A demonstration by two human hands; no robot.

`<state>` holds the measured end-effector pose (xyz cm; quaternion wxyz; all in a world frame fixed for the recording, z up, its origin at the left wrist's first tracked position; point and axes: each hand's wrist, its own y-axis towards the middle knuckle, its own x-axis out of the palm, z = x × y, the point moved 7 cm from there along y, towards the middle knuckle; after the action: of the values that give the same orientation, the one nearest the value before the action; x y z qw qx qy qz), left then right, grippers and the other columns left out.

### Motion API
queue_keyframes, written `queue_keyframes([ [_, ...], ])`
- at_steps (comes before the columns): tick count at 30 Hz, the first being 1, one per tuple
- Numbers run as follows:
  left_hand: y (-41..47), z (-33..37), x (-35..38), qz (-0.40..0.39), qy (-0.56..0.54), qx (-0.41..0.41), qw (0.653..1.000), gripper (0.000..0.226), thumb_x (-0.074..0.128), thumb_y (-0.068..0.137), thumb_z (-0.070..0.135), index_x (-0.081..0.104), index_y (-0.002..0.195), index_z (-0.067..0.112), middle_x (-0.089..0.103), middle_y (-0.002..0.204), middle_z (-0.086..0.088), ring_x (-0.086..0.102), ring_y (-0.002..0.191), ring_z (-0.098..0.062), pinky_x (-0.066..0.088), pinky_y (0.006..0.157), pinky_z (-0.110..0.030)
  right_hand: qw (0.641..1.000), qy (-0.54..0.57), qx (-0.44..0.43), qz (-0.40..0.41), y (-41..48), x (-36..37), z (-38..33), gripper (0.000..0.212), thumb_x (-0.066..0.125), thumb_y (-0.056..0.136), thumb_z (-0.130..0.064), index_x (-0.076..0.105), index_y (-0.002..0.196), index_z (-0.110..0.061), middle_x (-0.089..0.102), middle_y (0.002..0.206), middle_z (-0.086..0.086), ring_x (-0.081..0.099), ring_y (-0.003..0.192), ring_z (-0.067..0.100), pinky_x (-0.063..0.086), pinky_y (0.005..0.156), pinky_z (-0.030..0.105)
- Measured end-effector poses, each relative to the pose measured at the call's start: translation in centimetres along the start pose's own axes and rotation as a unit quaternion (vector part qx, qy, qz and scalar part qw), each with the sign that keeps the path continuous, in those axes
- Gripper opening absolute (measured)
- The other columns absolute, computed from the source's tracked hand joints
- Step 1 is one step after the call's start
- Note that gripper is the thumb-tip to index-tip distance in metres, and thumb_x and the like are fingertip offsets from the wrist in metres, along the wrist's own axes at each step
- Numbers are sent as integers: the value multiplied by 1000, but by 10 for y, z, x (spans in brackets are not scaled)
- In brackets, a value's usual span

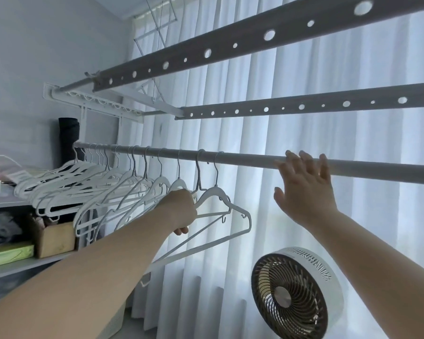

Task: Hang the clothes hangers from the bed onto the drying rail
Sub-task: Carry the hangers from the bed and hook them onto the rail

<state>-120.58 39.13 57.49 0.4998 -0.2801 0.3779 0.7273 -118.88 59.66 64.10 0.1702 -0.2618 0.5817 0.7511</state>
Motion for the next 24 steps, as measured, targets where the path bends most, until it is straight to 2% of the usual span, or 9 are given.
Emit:
queue_keyframes([
  [2,-3,-4,0,-2,17,-5,1000,28,37,88,9,57,105,0,70,84,-16,66,70,-29,55,70,-33,1000,17,-8,22,-1,1,-2,53,46,92,-24,28,140,-14,18,153,6,6,143,26,-13,111,42],
  [4,-8,-5,-5,10,51,3,999,29,44,92,22,55,111,4,65,81,-9,62,72,-27,50,71,-30,998,37,-14,57,-3,0,-6,51,54,87,-18,39,135,-10,31,148,11,17,141,31,-9,110,41],
  [6,-17,-5,-15,37,101,23,994,37,47,92,35,52,118,8,63,103,-8,59,96,-27,46,84,-31,996,49,-25,76,-5,4,-13,49,69,73,-10,55,120,-3,52,129,21,39,129,40,0,106,43],
  [8,-34,-5,-27,64,132,38,988,40,46,92,39,51,120,12,58,122,-6,53,113,-26,42,90,-31,994,53,-29,86,-6,3,-24,48,75,64,-6,60,110,0,60,115,23,50,117,44,7,102,45],
  [14,-116,-27,-76,169,139,101,970,36,44,92,41,54,119,20,61,115,1,56,105,-20,44,85,-30,985,127,-63,97,-20,-31,-90,42,59,84,-14,52,125,-6,51,131,15,38,127,35,9,112,47],
  [16,-152,-51,-94,182,115,97,972,31,45,92,39,57,114,21,63,108,4,57,97,-16,45,83,-28,976,151,-99,121,-29,-50,-127,34,57,81,-14,61,113,-5,62,116,16,51,115,37,17,105,42],
  [19,-217,-111,-122,200,84,54,975,21,48,92,31,63,104,22,66,102,5,60,93,-14,49,81,-29,951,212,-153,164,-57,-85,-194,32,44,72,-23,69,87,-8,72,80,8,68,78,30,48,80,34],
  [21,-270,-162,-139,208,75,-4,975,18,50,91,28,65,100,25,68,100,6,61,93,-14,50,82,-28,932,275,-195,132,-87,-100,-246,29,44,75,-19,69,86,-9,73,74,6,69,68,27,54,65,33],
  [24,-366,-244,-162,218,73,-114,966,20,51,90,26,59,77,39,68,88,12,61,86,-12,49,79,-28,909,346,-227,-47,-138,-99,-333,25,44,91,-15,61,109,-11,70,99,8,64,92,29,48,76,32],
])
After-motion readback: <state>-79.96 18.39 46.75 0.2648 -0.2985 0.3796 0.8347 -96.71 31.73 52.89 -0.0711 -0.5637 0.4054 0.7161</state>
